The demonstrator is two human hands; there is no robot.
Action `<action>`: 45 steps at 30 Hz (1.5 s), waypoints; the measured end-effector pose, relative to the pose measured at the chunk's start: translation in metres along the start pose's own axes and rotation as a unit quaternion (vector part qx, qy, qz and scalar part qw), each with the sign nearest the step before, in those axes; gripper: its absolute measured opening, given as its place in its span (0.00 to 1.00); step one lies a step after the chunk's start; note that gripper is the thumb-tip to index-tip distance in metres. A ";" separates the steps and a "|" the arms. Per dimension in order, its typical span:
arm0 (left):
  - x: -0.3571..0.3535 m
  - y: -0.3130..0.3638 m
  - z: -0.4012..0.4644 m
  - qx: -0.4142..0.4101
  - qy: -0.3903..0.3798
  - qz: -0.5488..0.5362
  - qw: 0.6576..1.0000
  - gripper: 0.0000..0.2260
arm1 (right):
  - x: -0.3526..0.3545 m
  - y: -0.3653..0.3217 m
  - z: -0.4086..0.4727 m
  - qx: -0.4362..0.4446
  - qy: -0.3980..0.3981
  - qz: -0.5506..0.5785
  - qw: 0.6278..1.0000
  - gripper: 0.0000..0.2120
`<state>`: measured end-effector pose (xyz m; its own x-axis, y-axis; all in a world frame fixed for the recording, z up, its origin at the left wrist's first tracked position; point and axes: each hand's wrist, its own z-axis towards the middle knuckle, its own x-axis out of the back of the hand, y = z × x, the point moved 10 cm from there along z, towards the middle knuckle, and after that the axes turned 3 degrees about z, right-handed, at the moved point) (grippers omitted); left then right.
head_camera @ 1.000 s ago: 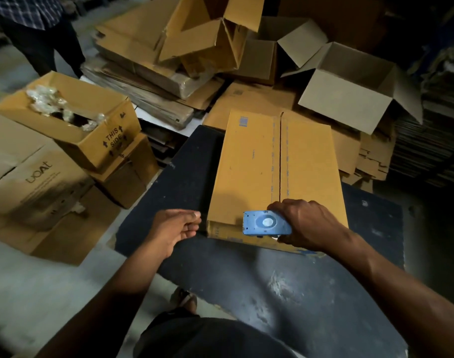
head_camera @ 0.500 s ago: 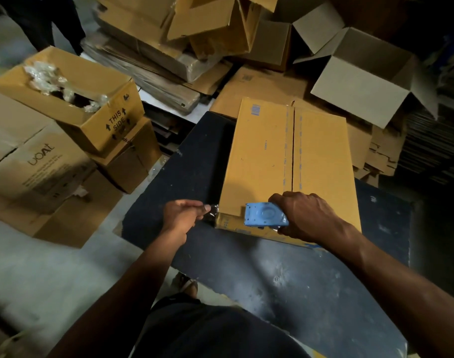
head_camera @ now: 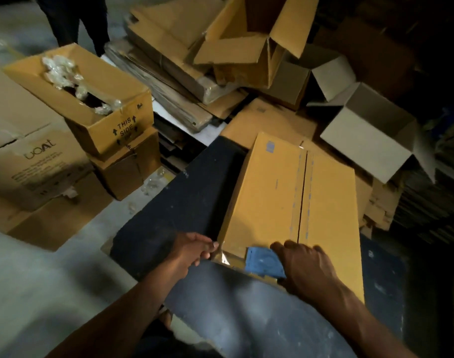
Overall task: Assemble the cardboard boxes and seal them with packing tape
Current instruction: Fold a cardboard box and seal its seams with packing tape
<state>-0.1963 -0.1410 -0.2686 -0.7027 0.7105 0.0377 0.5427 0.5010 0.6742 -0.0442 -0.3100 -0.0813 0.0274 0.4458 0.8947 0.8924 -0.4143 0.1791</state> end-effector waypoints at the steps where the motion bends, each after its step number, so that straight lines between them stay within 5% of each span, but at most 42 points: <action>1: -0.001 -0.001 0.003 0.007 -0.010 -0.004 1.000 0.10 | 0.000 -0.001 0.001 0.001 -0.002 0.003 1.000 0.29; 5: -0.006 -0.005 0.009 0.041 -0.067 0.003 0.997 0.08 | 0.003 -0.002 0.004 0.002 -0.021 -0.003 1.000 0.29; 12: -0.010 -0.015 0.021 0.121 -0.162 0.100 0.974 0.21 | 0.005 -0.009 0.008 0.018 -0.042 -0.022 0.999 0.28; 28: -0.021 -0.038 0.010 0.121 -0.139 0.088 0.979 0.26 | 0.004 -0.004 0.005 0.002 -0.053 -0.007 0.999 0.27; 32: -0.003 -0.013 0.020 0.081 -0.034 0.003 0.996 0.13 | 0.005 -0.004 0.004 -0.010 -0.070 -0.020 0.997 0.26; 34: 0.014 0.025 0.014 -0.053 0.075 -0.024 0.995 0.08 | 0.004 -0.005 0.004 -0.013 -0.079 -0.020 0.997 0.26; 37: -0.011 0.101 -0.059 -0.383 0.063 0.072 0.919 0.12 | 0.005 -0.004 0.007 -0.011 -0.087 -0.026 0.996 0.26; 39: -0.053 0.108 -0.109 -0.570 0.049 0.272 0.774 0.23 | 0.004 -0.005 0.006 -0.009 -0.090 -0.039 0.995 0.27; 40: -0.075 0.094 -0.116 -0.609 0.042 0.367 0.702 0.29 | 0.004 -0.007 0.006 -0.007 -0.087 -0.051 0.995 0.28; 42: -0.096 0.063 -0.095 -0.581 0.053 0.527 0.617 0.36 | 0.004 -0.012 0.004 0.004 -0.075 -0.069 0.995 0.33; 45: -0.102 0.046 -0.082 -0.569 0.129 0.574 0.575 0.29 | 0.005 -0.020 0.003 0.043 -0.060 -0.063 0.995 0.50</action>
<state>-0.1377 -0.2305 -0.1806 -0.3063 0.0787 0.9487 0.1687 -0.9763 0.1355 -0.0602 -0.2972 -0.0821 -0.0376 0.5830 0.8116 0.9276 -0.2818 0.2454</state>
